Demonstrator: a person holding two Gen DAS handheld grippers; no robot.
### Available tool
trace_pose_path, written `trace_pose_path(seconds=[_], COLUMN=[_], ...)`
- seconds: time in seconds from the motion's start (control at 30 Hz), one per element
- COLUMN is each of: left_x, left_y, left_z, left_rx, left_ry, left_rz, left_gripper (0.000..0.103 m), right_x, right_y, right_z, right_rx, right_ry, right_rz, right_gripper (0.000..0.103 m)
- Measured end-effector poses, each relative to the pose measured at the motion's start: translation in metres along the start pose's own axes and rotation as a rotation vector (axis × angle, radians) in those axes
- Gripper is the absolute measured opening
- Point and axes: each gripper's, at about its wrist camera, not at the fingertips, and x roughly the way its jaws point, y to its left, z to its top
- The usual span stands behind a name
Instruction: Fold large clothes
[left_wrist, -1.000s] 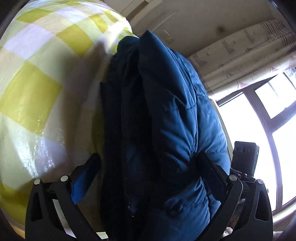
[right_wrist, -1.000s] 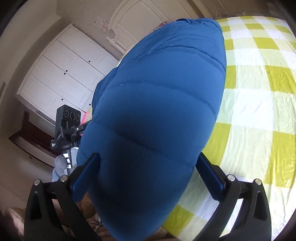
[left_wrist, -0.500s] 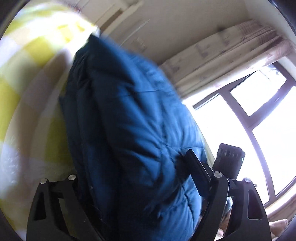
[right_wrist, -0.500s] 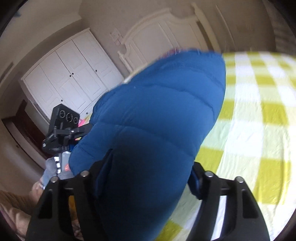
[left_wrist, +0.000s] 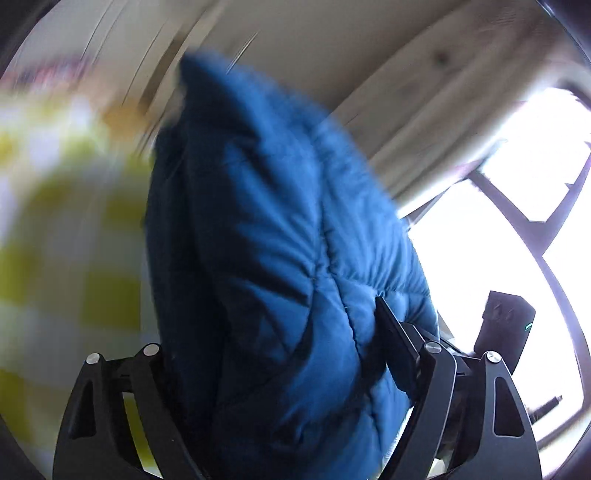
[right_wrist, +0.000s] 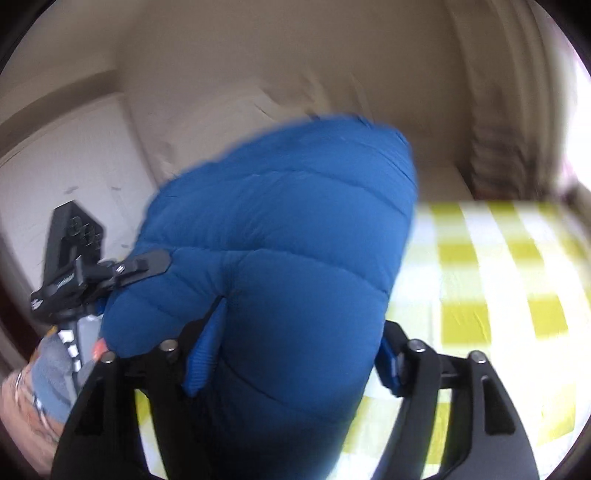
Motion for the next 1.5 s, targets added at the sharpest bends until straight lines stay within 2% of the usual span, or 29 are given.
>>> trace_pose_path(seconds=[0.03,0.07,0.1,0.17,0.27,0.33,0.37,0.43,0.47,0.5,0.53,0.6,0.73,0.8,0.83,0.87,0.93,1.0,1.07,1.17,1.23,1.33,1.4,1.5], left_x=[0.021,0.023,0.02,0.016,-0.002,-0.016,-0.022,-0.033,-0.039,-0.048,-0.063,-0.093,-0.16,-0.192,-0.208,-0.223,-0.237,-0.241,-0.234,-0.204,-0.181,-0.161,-0.155,-0.156], left_y=[0.008,0.013,0.014,0.015,0.01,0.008,0.006,-0.002,-0.008,-0.013,-0.023,-0.05,-0.114,-0.152,-0.169,-0.184,-0.203,-0.212,-0.209,-0.196,-0.181,-0.164,-0.163,-0.165], left_z=[-0.005,-0.01,-0.012,-0.015,-0.015,-0.016,-0.015,-0.016,-0.015,-0.017,-0.018,-0.021,-0.034,-0.042,-0.05,-0.06,-0.071,-0.081,-0.095,-0.117,-0.137,-0.161,-0.171,-0.181], left_rx=[-0.029,-0.044,-0.052,-0.054,-0.013,-0.012,-0.011,0.015,0.04,0.059,0.086,0.146,0.323,0.413,0.436,0.455,0.47,0.447,0.41,0.352,0.311,0.308,0.338,0.358], left_ry=[0.048,-0.003,-0.023,-0.017,-0.039,-0.076,-0.095,-0.132,-0.158,-0.184,-0.234,-0.333,-0.523,-0.656,-0.721,-0.774,-0.812,-0.806,-0.766,-0.661,-0.6,-0.497,-0.478,-0.508], left_rz=[0.053,0.037,0.024,0.005,0.036,0.067,0.097,0.189,0.252,0.293,0.332,0.406,0.578,0.668,0.688,0.686,0.653,0.617,0.59,0.592,0.614,0.602,0.624,0.635], left_gripper=[0.091,0.094,0.094,0.094,0.094,0.094,0.095,0.095,0.095,0.095,0.095,0.099,0.099,0.099,0.099,0.099,0.099,0.099,0.099,0.099,0.099,0.099,0.099,0.099], right_x=[0.019,0.025,0.022,0.014,-0.019,-0.035,-0.035,-0.008,0.01,0.017,0.018,0.002,-0.069,-0.122,-0.144,-0.17,-0.204,-0.234,-0.241,-0.234,-0.232,-0.217,-0.206,-0.193], right_y=[-0.011,-0.023,-0.029,-0.024,0.004,0.036,0.047,0.077,0.098,0.117,0.131,0.152,0.17,0.154,0.155,0.155,0.158,0.158,0.15,0.13,0.113,0.107,0.108,0.114], right_z=[-0.002,-0.006,-0.006,-0.007,-0.007,-0.013,-0.018,-0.029,-0.041,-0.052,-0.056,-0.063,-0.068,-0.06,-0.056,-0.052,-0.04,-0.048,-0.057,-0.079,-0.093,-0.108,-0.115,-0.124], right_rx=[0.022,0.079,0.131,0.159,0.048,-0.018,-0.062,-0.201,-0.314,-0.409,-0.443,-0.47,-0.432,-0.388,-0.379,-0.379,-0.385,-0.368,-0.322,-0.252,-0.181,-0.097,-0.118,-0.147], right_ry=[0.087,0.087,0.069,0.07,-0.062,-0.138,-0.134,-0.025,0.007,0.003,0.028,0.053,-0.078,-0.191,-0.246,-0.314,-0.406,-0.448,-0.448,-0.39,-0.393,-0.367,-0.352,-0.336], right_rz=[-0.085,-0.112,-0.075,-0.087,-0.184,-0.122,-0.114,-0.181,-0.289,-0.351,-0.325,-0.217,-0.139,-0.144,-0.161,-0.189,-0.236,-0.315,-0.387,-0.381,-0.366,-0.325,-0.353,-0.383], right_gripper=[0.092,0.094,0.095,0.095,0.095,0.095,0.095,0.097,0.097,0.097,0.097,0.093,0.093,0.096,0.101,0.101,0.101,0.101,0.101,0.101,0.101,0.101,0.101,0.101])
